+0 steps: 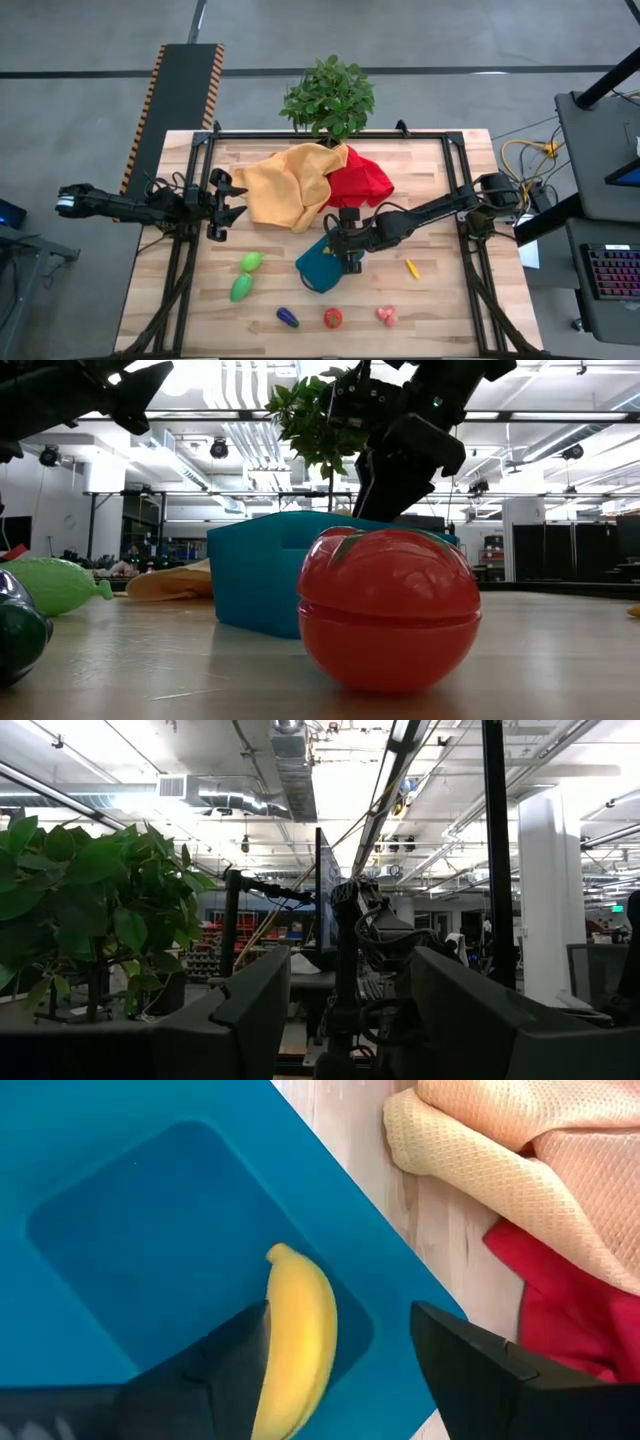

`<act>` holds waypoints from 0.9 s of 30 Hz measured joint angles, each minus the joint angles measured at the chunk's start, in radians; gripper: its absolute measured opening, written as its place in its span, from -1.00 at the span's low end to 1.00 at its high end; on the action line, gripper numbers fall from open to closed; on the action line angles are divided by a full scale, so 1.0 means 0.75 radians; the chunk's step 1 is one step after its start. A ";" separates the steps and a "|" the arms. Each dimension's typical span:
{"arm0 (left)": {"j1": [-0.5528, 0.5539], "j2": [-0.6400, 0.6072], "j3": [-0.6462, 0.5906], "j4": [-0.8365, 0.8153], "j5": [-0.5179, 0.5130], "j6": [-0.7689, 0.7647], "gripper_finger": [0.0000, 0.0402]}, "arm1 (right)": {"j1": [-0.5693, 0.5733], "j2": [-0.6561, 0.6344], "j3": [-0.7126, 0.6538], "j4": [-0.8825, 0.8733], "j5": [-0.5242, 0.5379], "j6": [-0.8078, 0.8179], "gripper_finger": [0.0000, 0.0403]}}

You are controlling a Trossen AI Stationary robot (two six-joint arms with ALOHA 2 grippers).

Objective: Pick and placing Produce into tupperware
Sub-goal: Put the yellow corn into the blue bin

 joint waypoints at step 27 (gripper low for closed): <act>-0.001 0.020 -0.001 0.001 -0.001 0.000 -0.03 | 0.344 -0.616 -0.017 -0.757 0.061 0.832 0.12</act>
